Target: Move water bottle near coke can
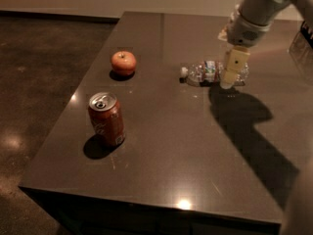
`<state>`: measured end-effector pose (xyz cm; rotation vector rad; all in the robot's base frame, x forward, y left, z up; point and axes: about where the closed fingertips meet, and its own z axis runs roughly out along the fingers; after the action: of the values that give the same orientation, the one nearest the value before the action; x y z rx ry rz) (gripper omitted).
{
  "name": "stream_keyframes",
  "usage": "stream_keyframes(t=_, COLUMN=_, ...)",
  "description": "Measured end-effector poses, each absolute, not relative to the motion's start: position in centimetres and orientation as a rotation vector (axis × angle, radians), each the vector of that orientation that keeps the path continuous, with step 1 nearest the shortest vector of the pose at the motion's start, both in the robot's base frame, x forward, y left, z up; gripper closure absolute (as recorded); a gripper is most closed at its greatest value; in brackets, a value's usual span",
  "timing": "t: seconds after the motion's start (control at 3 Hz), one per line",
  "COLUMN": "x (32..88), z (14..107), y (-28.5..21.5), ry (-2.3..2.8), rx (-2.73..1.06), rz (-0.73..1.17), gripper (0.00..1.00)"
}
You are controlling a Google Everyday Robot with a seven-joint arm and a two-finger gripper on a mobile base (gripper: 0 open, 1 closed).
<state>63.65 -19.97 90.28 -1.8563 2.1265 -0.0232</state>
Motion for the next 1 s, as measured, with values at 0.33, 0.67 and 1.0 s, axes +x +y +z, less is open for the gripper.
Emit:
stream_keyframes(t=0.33, x=65.8, z=88.5, y=-20.2, ry=2.141, rx=-1.882, rz=-0.007, gripper=0.00)
stream_keyframes(t=0.67, x=66.9, z=87.1, y=-20.6, ry=2.154, rx=-1.908, rz=-0.009, gripper=0.00)
stream_keyframes(t=1.0, x=67.3, z=86.3, y=-21.1, ry=2.163, rx=-1.920, rz=-0.006, gripper=0.18)
